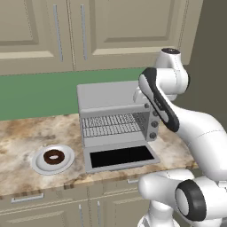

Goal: Pick up the bagel from the plate, place it on the toaster oven rack, close the door, and set the timer.

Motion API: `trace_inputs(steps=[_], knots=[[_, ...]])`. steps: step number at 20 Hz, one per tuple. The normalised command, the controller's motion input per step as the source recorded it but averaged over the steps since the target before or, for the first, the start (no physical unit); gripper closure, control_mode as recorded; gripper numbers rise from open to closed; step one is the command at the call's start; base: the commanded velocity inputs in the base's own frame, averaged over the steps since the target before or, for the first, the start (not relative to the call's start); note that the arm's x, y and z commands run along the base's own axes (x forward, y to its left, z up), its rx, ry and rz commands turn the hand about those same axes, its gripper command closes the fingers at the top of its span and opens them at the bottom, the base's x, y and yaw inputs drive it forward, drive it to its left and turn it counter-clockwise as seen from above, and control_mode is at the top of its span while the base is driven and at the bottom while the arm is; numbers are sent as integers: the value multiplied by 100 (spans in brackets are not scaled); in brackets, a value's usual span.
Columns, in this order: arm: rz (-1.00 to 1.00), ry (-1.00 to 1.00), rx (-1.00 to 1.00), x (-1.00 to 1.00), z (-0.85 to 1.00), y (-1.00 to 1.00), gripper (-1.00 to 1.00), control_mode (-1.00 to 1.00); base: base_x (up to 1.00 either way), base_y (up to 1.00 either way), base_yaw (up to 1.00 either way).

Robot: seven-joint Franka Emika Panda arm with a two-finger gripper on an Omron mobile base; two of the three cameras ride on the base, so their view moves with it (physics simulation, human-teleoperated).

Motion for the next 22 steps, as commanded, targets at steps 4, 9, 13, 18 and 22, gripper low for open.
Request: trace_inputs(steps=[4, 9, 13, 18, 22], knots=[[0, -1, 0, -8, 0, 0, -100, -100, 0, 0, 0], [0, -5, -2, -28, -3, 13, -100, -100, 0, 0, 0], [0, -5, -8, -37, -5, 34, -100, -100, 0, 0, 0], [0, -1, -13, -28, -9, 41, -100, -100, 0, 0, 0], [0, -1, -15, -15, -18, 42, -100, -100, 0, 0, 0]])
